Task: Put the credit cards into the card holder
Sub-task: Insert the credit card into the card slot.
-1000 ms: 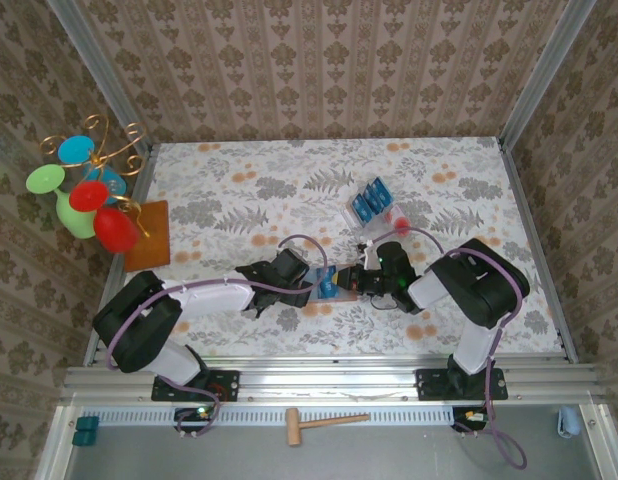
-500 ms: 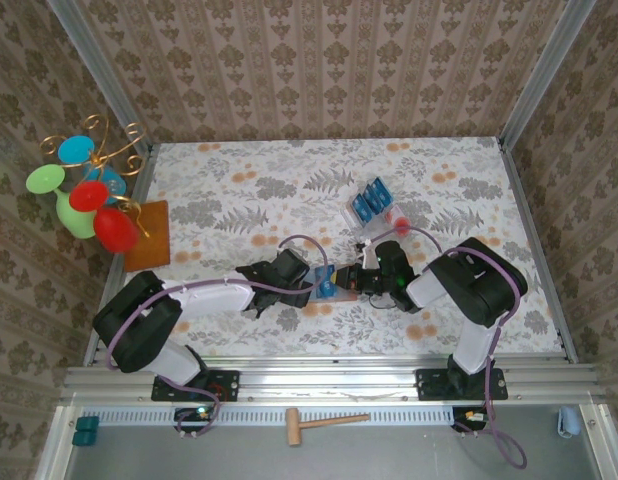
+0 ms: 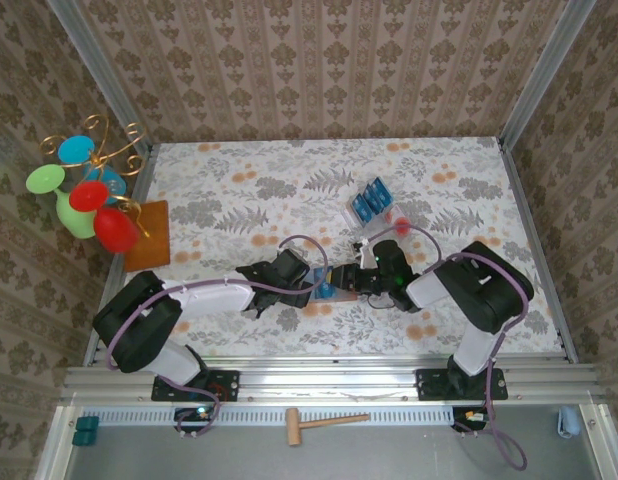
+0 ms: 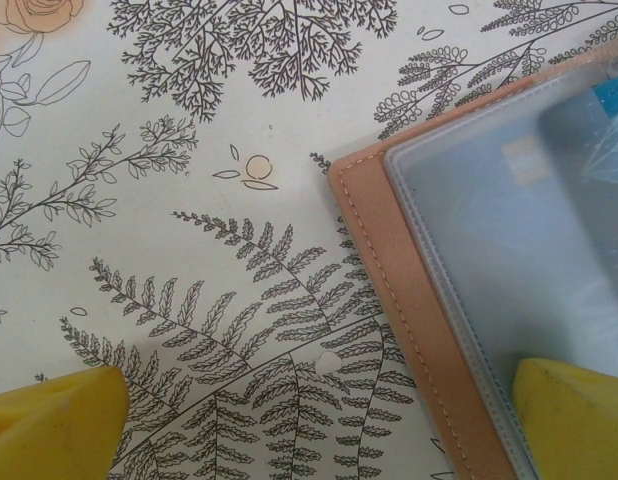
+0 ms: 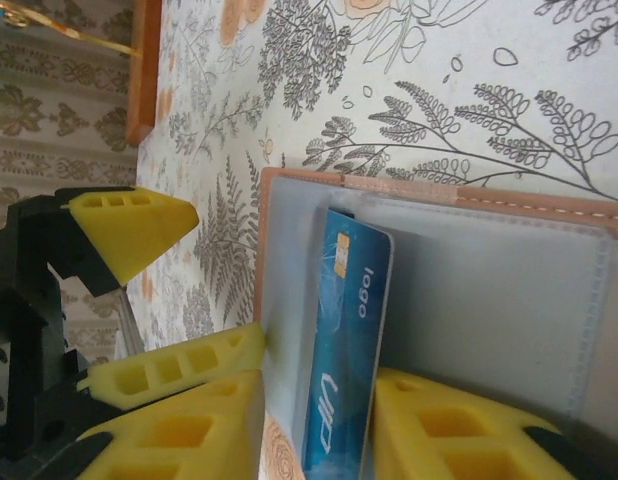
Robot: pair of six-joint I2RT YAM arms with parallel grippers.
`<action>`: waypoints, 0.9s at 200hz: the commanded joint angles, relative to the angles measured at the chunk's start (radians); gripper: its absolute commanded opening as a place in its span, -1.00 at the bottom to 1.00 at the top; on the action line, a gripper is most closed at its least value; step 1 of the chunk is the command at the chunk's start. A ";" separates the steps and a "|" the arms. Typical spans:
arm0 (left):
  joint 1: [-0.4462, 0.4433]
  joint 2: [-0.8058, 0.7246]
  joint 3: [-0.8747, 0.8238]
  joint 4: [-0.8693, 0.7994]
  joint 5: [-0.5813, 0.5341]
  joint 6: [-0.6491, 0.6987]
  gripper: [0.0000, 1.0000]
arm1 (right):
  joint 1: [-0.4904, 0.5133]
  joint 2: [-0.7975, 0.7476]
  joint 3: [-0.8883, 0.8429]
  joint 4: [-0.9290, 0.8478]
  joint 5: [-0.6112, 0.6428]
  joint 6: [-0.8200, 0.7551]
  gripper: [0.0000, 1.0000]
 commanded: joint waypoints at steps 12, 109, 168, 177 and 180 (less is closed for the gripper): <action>-0.007 -0.004 -0.004 -0.022 -0.012 -0.016 1.00 | 0.002 -0.066 0.032 -0.262 0.069 -0.077 -0.09; -0.001 -0.044 -0.030 -0.004 -0.014 -0.023 1.00 | 0.004 -0.197 0.134 -0.583 0.172 -0.170 -0.12; 0.009 -0.056 -0.049 0.009 -0.010 -0.022 1.00 | 0.012 -0.156 0.227 -0.745 0.238 -0.206 -0.97; 0.009 -0.056 -0.053 0.013 -0.009 -0.021 1.00 | 0.015 -0.150 0.236 -0.762 0.249 -0.208 -1.00; 0.009 -0.056 -0.053 0.013 -0.008 -0.022 1.00 | 0.016 -0.149 0.239 -0.767 0.253 -0.209 -1.00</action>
